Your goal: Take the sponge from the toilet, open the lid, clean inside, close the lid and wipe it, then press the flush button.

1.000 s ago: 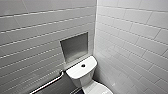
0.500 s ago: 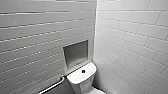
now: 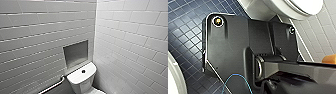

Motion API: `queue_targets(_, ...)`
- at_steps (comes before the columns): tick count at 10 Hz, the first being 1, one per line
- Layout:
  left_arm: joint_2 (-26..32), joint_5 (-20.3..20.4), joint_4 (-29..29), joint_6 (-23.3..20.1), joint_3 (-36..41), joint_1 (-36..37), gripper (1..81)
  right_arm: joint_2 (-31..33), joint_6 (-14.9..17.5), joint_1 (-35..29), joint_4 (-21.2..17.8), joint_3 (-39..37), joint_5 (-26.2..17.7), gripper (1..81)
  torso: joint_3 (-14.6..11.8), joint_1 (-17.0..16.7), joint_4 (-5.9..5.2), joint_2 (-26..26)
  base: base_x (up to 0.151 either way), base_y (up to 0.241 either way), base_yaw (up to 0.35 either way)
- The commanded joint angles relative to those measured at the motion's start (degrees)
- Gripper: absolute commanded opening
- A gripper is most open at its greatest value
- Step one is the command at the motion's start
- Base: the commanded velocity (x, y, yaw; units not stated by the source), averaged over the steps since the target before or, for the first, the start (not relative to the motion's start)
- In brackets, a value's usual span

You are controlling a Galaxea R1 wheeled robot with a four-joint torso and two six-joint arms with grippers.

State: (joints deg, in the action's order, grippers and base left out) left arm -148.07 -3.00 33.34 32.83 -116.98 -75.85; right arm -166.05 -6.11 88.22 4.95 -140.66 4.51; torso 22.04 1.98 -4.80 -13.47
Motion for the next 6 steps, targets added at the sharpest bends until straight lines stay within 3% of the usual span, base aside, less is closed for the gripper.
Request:
queue_targets(1, -10.1, 6.0, 1.6, 0.0, -13.9, -4.1, 1.0, -0.5, -0.1, -0.9, -0.7, -0.8, -3.5, 1.0, 0.0, 0.0, 0.0, 0.0, 0.0, 0.0, 0.0)
queue_targets(3, -15.6, 6.1, 1.6, 0.1, -22.8, -5.5, 1.0, -0.9, -0.1, -0.5, -0.8, -1.6, -3.5, 1.0, 0.0, 0.0, 0.0, 0.0, 0.0, 0.0, 0.0)
queue_targets(6, -20.5, 5.4, 1.6, 0.1, -30.0, -7.0, 1.0, -1.3, -0.1, -0.2, -0.4, -1.7, -3.5, 1.0, 0.0, 0.0, 0.0, 0.0, 0.0, 0.0, 0.0)
